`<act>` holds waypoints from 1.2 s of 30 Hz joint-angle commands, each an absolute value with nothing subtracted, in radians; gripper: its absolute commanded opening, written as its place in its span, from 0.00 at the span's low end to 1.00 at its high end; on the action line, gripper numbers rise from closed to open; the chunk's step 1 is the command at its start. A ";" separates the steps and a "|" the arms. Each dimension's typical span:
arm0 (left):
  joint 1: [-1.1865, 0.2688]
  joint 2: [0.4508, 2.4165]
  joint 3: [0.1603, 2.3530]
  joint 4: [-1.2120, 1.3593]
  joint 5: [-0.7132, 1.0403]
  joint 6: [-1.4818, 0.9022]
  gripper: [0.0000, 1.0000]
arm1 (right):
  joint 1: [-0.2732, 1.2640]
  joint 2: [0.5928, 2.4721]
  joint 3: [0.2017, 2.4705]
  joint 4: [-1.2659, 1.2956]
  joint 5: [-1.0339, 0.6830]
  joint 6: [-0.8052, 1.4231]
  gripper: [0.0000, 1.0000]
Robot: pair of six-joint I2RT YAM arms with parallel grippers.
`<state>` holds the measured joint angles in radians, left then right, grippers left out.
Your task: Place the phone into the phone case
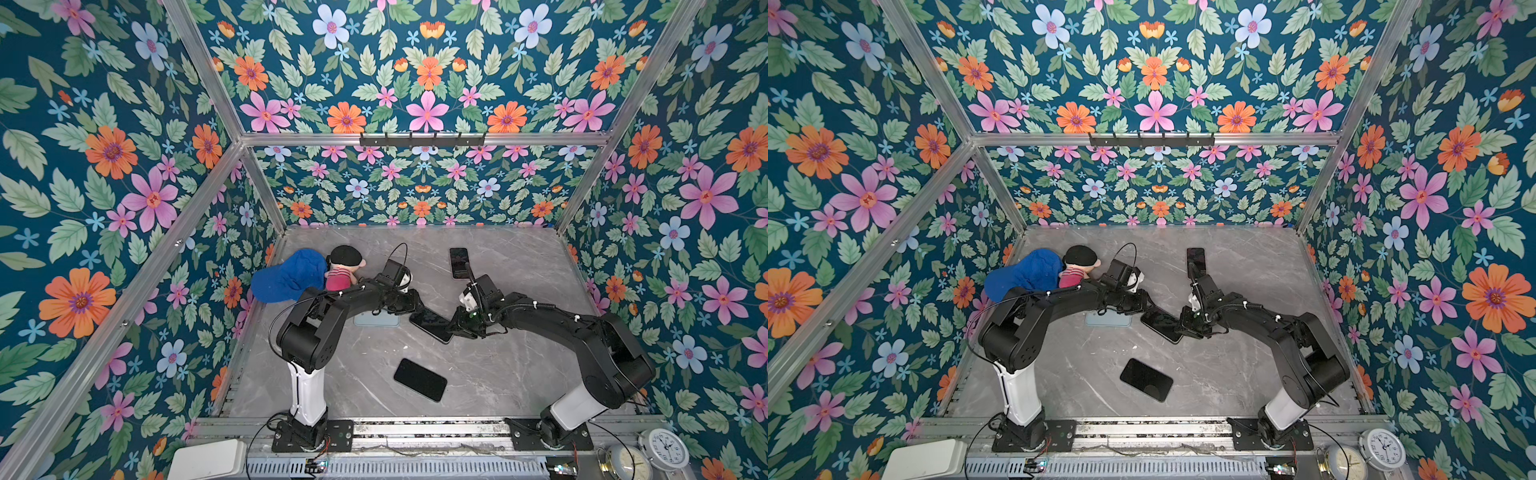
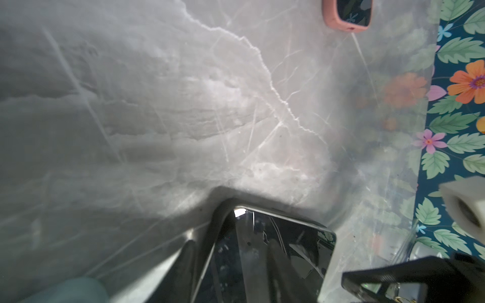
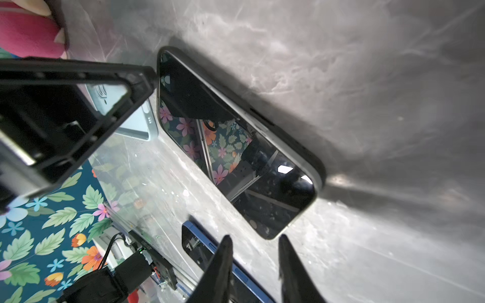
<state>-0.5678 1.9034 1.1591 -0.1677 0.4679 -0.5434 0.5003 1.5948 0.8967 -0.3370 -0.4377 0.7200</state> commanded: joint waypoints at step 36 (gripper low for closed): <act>-0.686 1.872 1.048 -0.105 0.539 -0.655 0.56 | 0.438 1.754 0.975 -0.317 -0.493 0.532 0.45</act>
<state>-0.6868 1.8553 1.0336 -0.1009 0.5480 -0.6708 0.4358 1.7645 0.9871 -0.3233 -0.4599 0.5209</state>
